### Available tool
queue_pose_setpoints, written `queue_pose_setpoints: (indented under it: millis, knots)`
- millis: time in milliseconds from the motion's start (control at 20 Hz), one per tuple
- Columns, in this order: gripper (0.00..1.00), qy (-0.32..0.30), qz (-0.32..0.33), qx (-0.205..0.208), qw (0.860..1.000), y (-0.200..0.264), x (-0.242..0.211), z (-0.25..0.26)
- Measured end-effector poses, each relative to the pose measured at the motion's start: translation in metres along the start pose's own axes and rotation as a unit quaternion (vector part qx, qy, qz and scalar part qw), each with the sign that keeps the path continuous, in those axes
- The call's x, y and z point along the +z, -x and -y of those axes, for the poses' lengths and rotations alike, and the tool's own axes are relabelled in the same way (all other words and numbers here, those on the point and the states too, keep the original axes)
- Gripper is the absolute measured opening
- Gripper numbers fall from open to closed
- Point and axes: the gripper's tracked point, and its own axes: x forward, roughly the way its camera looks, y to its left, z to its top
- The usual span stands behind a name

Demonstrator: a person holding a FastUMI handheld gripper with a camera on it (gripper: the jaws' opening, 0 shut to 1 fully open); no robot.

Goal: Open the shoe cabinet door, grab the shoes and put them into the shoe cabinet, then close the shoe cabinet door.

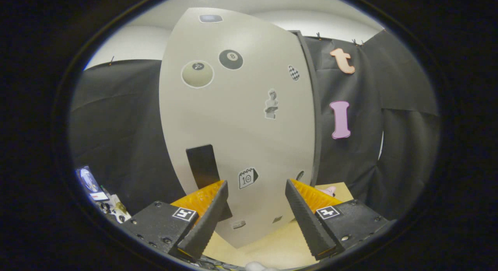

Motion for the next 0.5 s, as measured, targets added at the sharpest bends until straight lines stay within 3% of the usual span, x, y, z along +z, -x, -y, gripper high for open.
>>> queue_pose_setpoints:
  millis: [250,500]
  knots:
    - [0.99,0.012,0.011,-0.007,1.0,-0.039,0.01,-0.028]
    - [0.99,0.008,0.02,-0.026,0.999,-0.031,0.014,-0.023]
